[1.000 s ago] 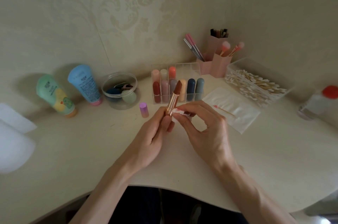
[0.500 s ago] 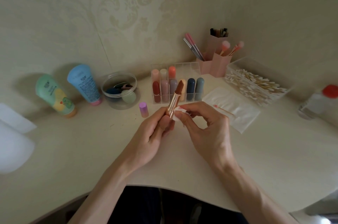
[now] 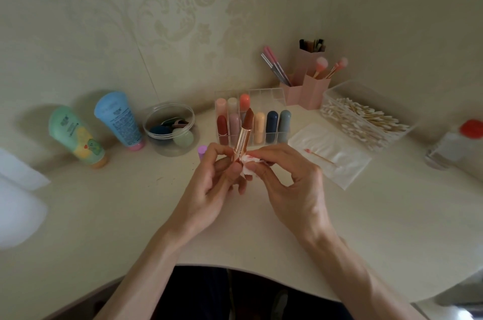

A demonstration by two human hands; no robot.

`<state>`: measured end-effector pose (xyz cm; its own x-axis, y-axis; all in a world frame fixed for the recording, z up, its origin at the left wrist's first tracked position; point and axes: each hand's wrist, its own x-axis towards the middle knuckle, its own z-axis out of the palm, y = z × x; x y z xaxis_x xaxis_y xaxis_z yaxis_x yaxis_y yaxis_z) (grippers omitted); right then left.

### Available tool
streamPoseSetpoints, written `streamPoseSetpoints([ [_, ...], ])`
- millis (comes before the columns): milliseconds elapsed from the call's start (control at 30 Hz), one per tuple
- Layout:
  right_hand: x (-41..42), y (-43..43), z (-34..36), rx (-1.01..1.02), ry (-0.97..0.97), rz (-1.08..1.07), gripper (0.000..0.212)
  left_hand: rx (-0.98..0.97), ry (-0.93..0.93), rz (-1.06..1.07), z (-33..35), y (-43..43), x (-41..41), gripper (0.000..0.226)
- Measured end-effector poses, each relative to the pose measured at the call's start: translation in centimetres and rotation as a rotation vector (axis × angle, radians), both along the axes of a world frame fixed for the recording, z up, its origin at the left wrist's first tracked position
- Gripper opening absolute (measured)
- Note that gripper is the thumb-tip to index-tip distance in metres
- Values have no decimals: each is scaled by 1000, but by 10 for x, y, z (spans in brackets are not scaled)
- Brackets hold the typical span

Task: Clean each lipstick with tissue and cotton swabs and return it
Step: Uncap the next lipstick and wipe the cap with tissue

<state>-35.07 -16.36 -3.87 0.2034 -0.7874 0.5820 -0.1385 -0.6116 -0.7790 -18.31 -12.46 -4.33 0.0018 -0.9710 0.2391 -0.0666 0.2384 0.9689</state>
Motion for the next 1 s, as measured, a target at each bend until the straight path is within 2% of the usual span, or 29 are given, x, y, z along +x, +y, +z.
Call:
streamPoseSetpoints([
  [233,-1,0,0,-58,8,-80,15,-28,-30,20,4,3,-1,20],
  [433,-1,0,-1,-57,27,-68,13,-61,-148,-9,4,1,1,33],
  [533,-1,0,-1,-71,38,-61,12,-73,-220,-21,1,1,2,30],
  [633,1,1,-2,-90,35,-45,12,-74,-165,-14,0,2,-1,19],
  [767,1,2,-2,-112,28,-55,11,-44,-83,-25,0,1,-2,18],
  [867,-1,2,-2,-67,14,-68,8,-59,-112,-22,2,2,2,16],
  [1000,-3,-2,-3,-35,3,-97,10,-56,-155,24,6,3,0,26],
])
